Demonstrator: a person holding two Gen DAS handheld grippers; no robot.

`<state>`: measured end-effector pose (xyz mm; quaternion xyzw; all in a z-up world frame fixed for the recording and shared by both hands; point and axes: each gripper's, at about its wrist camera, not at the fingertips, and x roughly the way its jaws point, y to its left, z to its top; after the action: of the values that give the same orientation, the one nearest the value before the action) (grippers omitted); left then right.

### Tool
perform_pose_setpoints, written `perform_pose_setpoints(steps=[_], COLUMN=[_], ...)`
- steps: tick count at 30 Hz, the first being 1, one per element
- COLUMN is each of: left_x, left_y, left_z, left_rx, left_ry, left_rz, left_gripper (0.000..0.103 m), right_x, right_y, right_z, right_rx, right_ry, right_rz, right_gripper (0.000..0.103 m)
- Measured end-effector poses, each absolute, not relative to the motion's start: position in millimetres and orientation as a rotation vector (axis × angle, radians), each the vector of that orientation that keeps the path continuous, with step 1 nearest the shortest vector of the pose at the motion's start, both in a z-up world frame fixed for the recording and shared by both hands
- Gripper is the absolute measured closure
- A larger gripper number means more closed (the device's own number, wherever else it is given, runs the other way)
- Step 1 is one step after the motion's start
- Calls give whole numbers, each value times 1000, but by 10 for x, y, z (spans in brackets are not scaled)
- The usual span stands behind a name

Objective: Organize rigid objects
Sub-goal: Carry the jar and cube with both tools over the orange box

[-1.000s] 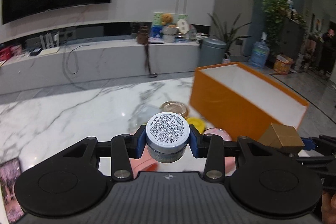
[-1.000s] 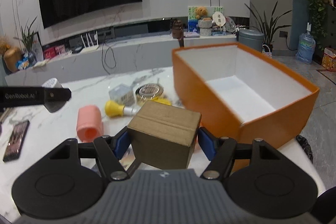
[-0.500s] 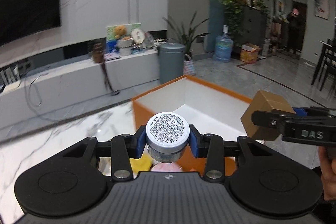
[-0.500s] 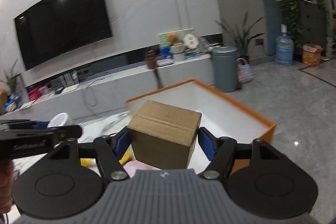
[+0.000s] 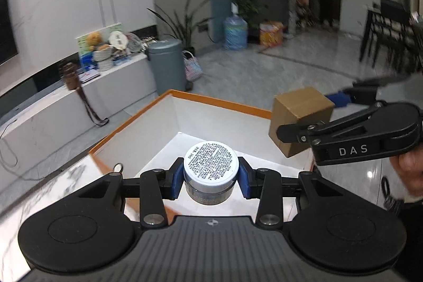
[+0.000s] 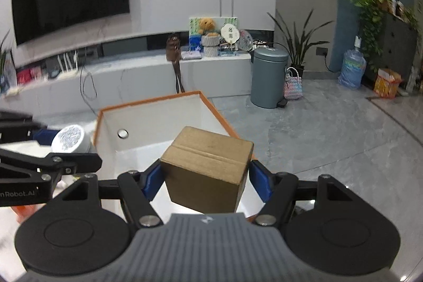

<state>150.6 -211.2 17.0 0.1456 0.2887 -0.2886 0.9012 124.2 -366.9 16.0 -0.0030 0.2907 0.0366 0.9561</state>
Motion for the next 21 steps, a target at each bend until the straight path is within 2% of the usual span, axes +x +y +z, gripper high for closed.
perform_pose_setpoints(steps=[8, 16, 21], left_x=[1705, 1861, 1854], left_y=[-2467, -2644, -2704], left_z=[-61, -405, -509], left_rx=[634, 788, 892], left_ry=[701, 853, 882], left_rz=[-745, -846, -936], left_gripper=[56, 56, 56], right_x=[1587, 1929, 2064], right_y=[-3727, -3612, -3494], right_z=[-31, -269, -384], right_rx=[-140, -289, -383], right_ry=[723, 918, 1016], right_rz=[194, 310, 351], right_gripper=[35, 35, 35])
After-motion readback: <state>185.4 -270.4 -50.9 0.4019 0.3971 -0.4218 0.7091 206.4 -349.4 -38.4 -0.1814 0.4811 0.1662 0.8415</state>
